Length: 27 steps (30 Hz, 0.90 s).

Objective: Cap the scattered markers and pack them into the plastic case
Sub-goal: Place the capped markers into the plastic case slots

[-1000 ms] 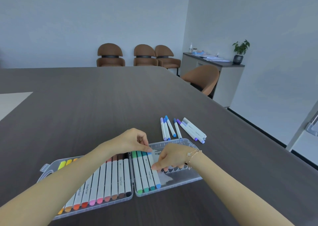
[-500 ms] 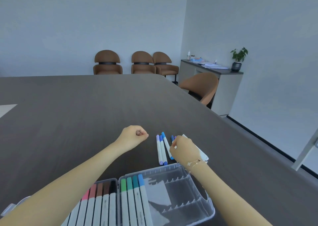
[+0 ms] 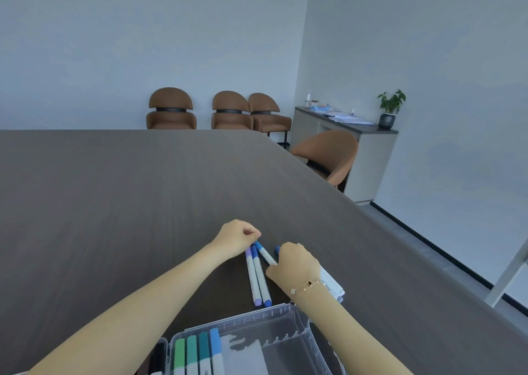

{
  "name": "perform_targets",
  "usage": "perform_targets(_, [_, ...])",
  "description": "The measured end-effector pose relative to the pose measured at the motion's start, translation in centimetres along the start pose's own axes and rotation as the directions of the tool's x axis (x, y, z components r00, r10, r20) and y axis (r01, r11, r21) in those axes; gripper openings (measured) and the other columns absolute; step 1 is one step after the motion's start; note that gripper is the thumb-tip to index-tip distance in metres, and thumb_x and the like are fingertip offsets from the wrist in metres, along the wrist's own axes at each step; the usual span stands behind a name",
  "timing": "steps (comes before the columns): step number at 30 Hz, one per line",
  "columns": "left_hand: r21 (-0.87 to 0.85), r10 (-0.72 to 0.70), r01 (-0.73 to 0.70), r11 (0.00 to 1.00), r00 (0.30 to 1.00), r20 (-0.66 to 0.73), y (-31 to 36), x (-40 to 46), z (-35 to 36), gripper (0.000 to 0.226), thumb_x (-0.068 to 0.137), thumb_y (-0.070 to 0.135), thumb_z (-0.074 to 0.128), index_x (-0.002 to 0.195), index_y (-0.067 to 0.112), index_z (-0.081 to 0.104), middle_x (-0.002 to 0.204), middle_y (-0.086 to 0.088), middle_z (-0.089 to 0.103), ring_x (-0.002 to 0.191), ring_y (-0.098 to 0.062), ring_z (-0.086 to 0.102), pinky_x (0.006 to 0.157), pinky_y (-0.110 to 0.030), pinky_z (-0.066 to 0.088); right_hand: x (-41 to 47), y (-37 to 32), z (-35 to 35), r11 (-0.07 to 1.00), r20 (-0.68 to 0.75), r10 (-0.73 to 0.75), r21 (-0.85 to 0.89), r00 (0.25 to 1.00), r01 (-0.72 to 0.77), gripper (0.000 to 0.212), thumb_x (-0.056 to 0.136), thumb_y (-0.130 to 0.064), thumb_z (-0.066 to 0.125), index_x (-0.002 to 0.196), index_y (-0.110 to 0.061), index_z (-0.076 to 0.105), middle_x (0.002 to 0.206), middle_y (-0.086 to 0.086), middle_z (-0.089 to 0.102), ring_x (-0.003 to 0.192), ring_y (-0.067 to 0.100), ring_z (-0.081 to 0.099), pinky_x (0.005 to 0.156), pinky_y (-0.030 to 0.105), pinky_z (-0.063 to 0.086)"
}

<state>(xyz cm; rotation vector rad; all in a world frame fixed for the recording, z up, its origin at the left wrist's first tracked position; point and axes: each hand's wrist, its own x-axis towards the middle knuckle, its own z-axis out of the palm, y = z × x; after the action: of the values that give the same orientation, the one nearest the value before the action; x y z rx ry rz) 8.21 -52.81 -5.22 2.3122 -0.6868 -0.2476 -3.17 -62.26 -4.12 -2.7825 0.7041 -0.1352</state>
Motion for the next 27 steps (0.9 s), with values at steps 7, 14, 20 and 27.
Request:
perform_targets(7, [-0.125,0.044,-0.062,0.990,0.989,-0.145,2.6,-3.0,-3.1,0.020,0.084,0.031,0.068,0.097,0.017,0.076,0.097,0.007,0.071,0.087,-0.004,0.062,0.075,-0.017,0.044,-2.4,0.3,-2.2,0.932,0.100,-0.015,0.363,0.995,-0.022,0.030,0.084,-0.032,0.060,0.063,-0.011,0.053,0.049,-0.001,0.043,0.045,0.009,0.041,0.052,0.017,0.040])
perform_targets(14, [-0.048,-0.018,0.023,0.999,0.993,0.115,1.9,-9.8,-5.3,0.015,0.079,0.028,0.074,0.094,0.022,0.076,0.093,0.010,0.070,0.090,-0.007,0.061,0.073,-0.018,0.048,-7.7,-0.9,-3.6,0.950,0.514,-0.162,0.313,0.842,-0.009,0.031,0.084,-0.037,0.054,0.063,-0.014,0.052,0.055,-0.002,0.042,0.046,0.009,0.033,0.047,0.016,0.032])
perform_targets(20, [0.033,-0.054,0.049,0.998,0.984,0.172,0.7,-14.7,-4.8,0.015,0.078,0.030,0.075,0.093,0.025,0.077,0.093,0.012,0.071,0.094,-0.005,0.062,0.085,-0.023,0.047,-11.3,-1.5,-3.7,0.967,0.695,-0.209,0.252,0.688,0.039,0.019,0.083,-0.030,0.057,0.071,-0.014,0.057,0.049,-0.006,0.039,0.037,0.008,0.026,0.042,0.018,0.023])
perform_targets(27, [0.020,-0.042,0.039,0.999,0.985,0.168,0.8,-16.4,-4.0,0.020,0.078,0.030,0.076,0.097,0.026,0.074,0.092,0.014,0.071,0.086,0.001,0.063,0.072,-0.015,0.046,-13.1,-0.7,-3.6,0.963,0.690,-0.244,0.258,0.682,0.084,0.033,0.087,-0.036,0.060,0.062,-0.016,0.052,0.043,-0.010,0.044,0.038,0.006,0.028,0.041,0.016,0.025])
